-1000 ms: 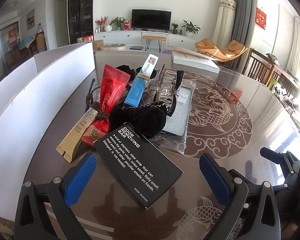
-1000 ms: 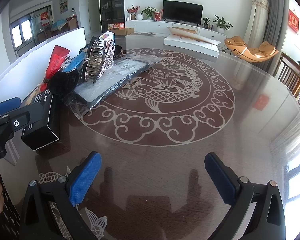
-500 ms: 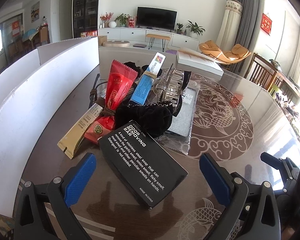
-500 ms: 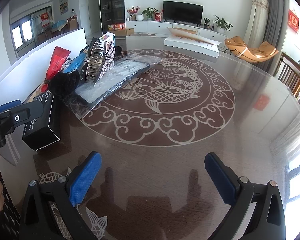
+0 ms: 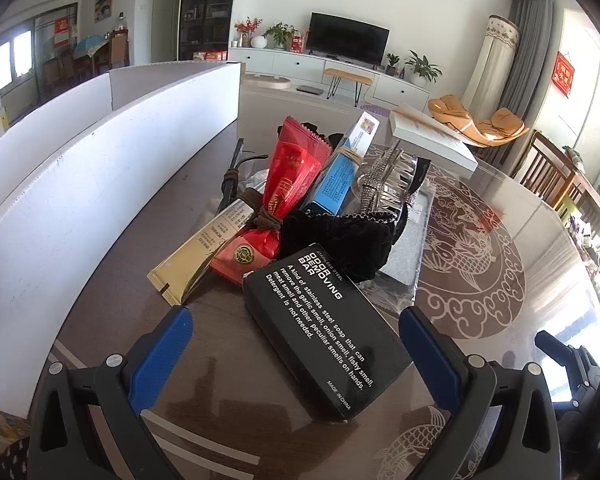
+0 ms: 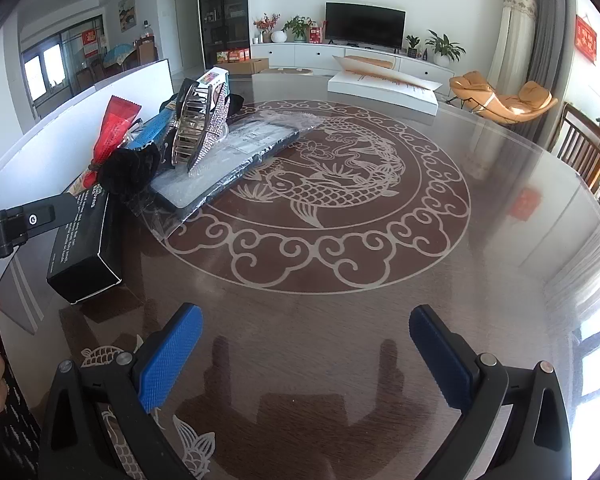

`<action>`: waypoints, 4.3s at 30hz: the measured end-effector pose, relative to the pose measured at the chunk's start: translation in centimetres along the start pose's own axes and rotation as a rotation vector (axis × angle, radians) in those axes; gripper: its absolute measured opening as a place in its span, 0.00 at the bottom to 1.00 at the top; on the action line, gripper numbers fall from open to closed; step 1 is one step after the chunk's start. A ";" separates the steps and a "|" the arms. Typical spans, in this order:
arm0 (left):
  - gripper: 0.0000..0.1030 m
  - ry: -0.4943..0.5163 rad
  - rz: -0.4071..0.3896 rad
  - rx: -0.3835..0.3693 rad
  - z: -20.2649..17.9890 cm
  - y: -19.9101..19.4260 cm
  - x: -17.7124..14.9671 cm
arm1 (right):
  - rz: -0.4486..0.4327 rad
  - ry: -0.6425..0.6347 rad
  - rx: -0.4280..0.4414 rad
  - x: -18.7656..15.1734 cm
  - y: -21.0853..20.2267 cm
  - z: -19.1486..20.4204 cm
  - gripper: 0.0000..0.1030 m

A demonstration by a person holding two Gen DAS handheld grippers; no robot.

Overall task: Organize objects
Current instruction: 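Grasp the black glove with the right tool, then lift the black glove with the right tool while the left tool approaches the black box, then grasp the black 'Odor Removing Bar' box with the left tool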

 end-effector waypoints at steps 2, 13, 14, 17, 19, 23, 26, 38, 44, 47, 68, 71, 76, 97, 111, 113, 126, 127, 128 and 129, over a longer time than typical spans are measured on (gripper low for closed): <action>1.00 -0.032 0.004 0.004 0.7 0.0 0.1 | -0.005 0.009 0.011 0.0 -0.2 -0.1 1.00; 1.00 -0.204 -0.008 0.022 4.8 -0.6 -0.1 | -0.002 -0.040 0.160 2.0 -0.2 3.2 1.00; 1.00 -0.228 -0.012 0.022 5.3 -0.7 -0.1 | -0.015 -0.048 0.177 2.8 -0.4 3.9 1.00; 1.00 -0.291 -0.008 0.013 6.4 -0.7 -0.3 | -0.037 -0.086 0.224 5.0 -0.6 6.1 1.00; 1.00 -0.325 -0.013 0.009 7.0 -0.8 -0.4 | -0.040 -0.138 0.254 6.6 -0.1 7.8 1.00; 1.00 -0.355 -0.010 0.019 7.4 -0.8 -0.7 | 0.038 -0.237 0.312 9.2 3.1 11.1 1.00; 1.00 -0.356 0.001 0.023 7.4 -0.6 -0.8 | 0.096 -0.295 0.360 10.1 5.3 13.6 0.98; 1.00 -0.322 0.023 0.005 6.6 0.0 -0.7 | 0.146 -0.320 0.374 6.8 4.6 13.3 0.31; 1.00 -0.279 0.055 -0.039 5.2 0.7 -0.8 | 0.092 -0.189 0.272 2.7 0.3 6.8 0.31; 1.00 -0.241 0.073 -0.098 3.8 0.9 -0.9 | 0.073 -0.104 0.169 0.5 -1.2 2.1 0.31; 1.00 -0.033 0.119 -0.231 -1.5 0.6 -1.6 | 0.038 0.040 0.140 -3.2 -2.4 -2.6 0.82; 1.00 -0.038 0.108 -0.252 -0.4 -0.2 -0.9 | 0.030 -0.021 0.149 -2.8 -3.0 -1.1 0.84; 1.00 0.022 0.084 -0.209 2.7 -1.4 0.3 | 0.017 -0.142 0.190 -2.2 -3.3 3.2 0.92; 1.00 0.596 0.305 -0.167 -6.9 3.7 -4.3 | 0.063 -0.057 0.106 -2.9 -3.8 -3.0 0.92; 0.86 0.404 0.307 -0.090 -5.8 3.0 -4.1 | 0.147 0.391 0.303 4.1 1.8 -2.4 0.92; 0.63 0.369 0.279 -0.080 -5.2 2.2 -4.1 | 0.194 0.345 0.284 4.3 3.4 -0.4 0.92; 0.56 0.302 0.253 -0.039 -3.7 1.9 -3.9 | 0.214 0.080 0.143 0.9 0.9 -1.4 0.68; 0.56 0.300 0.253 -0.038 -3.7 1.9 -3.9 | 0.224 0.098 0.143 1.2 1.0 -1.8 0.75; 0.56 0.300 0.253 -0.037 -3.7 1.9 -3.9 | 0.230 0.122 0.146 1.4 0.9 -2.0 0.80; 0.56 0.301 0.253 -0.036 -3.7 1.8 -3.9 | 0.235 0.149 0.149 1.7 1.0 -2.2 0.87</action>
Point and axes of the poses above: each gripper's, at about its wrist camera, not at the fingertips, and y roughly the way its jaws point, z to its left, x to its top, the point moved 7 cm from there along y, roughly the way its jaws point, and after that the axes turned 4 degrees about y, right-handed, at the moved point
